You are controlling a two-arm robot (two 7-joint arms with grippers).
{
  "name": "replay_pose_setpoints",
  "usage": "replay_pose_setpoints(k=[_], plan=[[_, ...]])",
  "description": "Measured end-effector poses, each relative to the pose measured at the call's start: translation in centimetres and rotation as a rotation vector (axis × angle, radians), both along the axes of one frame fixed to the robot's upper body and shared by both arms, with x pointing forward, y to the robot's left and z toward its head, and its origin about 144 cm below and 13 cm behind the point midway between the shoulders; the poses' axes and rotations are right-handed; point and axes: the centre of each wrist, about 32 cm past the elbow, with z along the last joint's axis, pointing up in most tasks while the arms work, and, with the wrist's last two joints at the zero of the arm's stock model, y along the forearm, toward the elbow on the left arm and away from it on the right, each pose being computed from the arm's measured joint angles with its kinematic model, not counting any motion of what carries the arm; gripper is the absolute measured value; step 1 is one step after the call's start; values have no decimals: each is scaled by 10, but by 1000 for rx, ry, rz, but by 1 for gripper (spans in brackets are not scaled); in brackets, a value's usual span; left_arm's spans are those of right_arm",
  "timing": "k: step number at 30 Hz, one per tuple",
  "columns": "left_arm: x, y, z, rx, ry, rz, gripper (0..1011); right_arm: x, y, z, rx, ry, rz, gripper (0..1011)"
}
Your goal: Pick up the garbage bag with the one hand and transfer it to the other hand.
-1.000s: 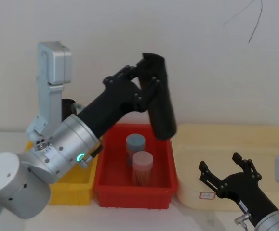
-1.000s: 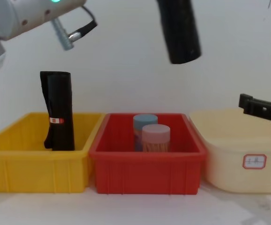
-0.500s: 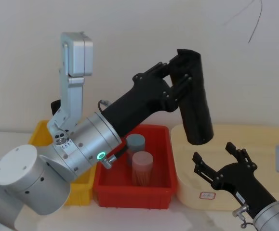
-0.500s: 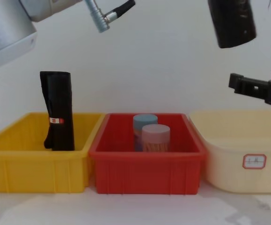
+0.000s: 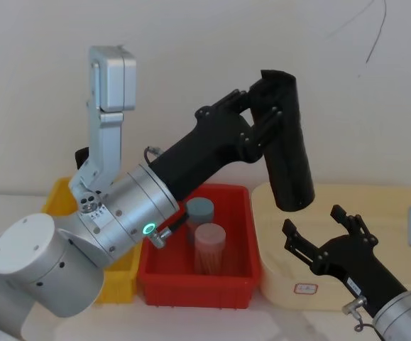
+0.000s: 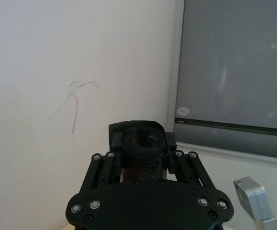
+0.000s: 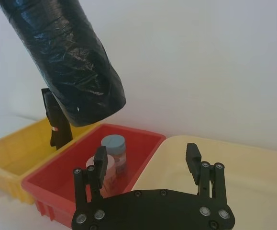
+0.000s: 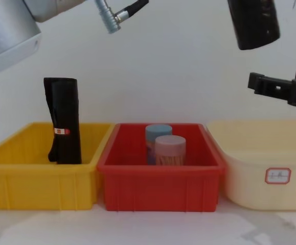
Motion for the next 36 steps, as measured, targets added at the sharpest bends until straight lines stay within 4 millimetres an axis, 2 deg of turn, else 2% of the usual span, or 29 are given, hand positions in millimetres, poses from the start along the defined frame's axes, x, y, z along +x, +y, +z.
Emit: replay_pose_setpoints(k=[16,36], plan=[[2,6,-4,-1,-3,44,495,1,0,6,-13,2,22,1001],[3,7,-5,-1,-3,58,495,-2,1,22,-123,-86,86,1001]])
